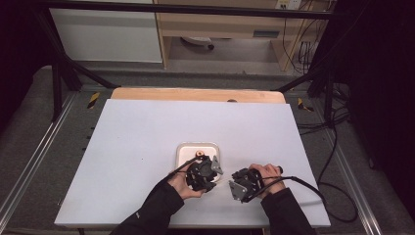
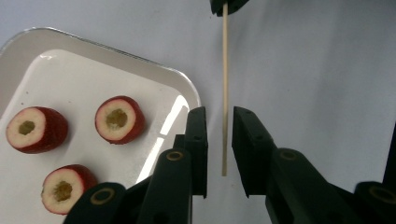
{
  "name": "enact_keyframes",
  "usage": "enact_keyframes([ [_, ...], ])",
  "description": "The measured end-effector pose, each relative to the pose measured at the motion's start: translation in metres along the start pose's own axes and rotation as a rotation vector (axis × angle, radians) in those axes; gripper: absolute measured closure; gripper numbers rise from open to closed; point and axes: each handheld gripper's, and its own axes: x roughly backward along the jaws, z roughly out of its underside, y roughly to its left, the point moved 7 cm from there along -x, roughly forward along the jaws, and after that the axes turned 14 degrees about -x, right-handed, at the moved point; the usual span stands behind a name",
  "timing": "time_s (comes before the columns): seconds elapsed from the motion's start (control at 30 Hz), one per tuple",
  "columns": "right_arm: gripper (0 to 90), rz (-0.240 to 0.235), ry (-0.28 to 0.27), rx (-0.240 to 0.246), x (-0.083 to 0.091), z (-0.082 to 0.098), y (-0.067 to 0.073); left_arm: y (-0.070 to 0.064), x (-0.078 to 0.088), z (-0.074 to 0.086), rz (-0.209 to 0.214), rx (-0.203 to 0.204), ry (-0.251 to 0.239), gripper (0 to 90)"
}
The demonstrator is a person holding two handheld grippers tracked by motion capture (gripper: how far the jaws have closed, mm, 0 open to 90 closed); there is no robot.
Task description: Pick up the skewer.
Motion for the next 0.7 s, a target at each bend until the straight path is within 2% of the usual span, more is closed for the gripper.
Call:
enact_keyframes([
  [0.2,89.2,0.006,0.021,0.035,0.001,-0.003,-0.002,-0.002,-0.008,-0.007,0.002,-0.002,0.055,82.8],
  [0.27,89.1,0.013,0.029,0.053,0.002,-0.003,-0.002,-0.003,-0.011,-0.009,-0.009,-0.009,0.081,84.6],
  [0.37,89.1,0.017,0.034,0.06,0.002,-0.003,-0.002,-0.003,-0.011,-0.009,-0.016,-0.008,0.082,87.7],
  [0.4,89.1,0.018,0.038,0.049,0.003,-0.002,-0.001,-0.002,-0.011,-0.009,-0.016,-0.004,0.082,87.8],
  [0.47,89.1,0.024,0.022,0.066,0.003,-0.004,-0.002,-0.002,-0.011,-0.008,-0.022,-0.001,0.08,88.4],
  [0.57,89.0,0.03,0.021,0.063,0.004,-0.004,-0.004,-0.002,-0.01,-0.008,-0.028,0.009,0.071,88.7],
  [0.67,87.9,0.025,0.012,0.051,0.004,-0.005,-0.004,-0.002,-0.009,-0.007,-0.023,0.01,0.059,88.8],
  [0.7,84.0,0.032,0.0,0.021,0.005,-0.006,-0.005,-0.002,-0.009,-0.006,-0.026,0.012,0.058,88.8],
])
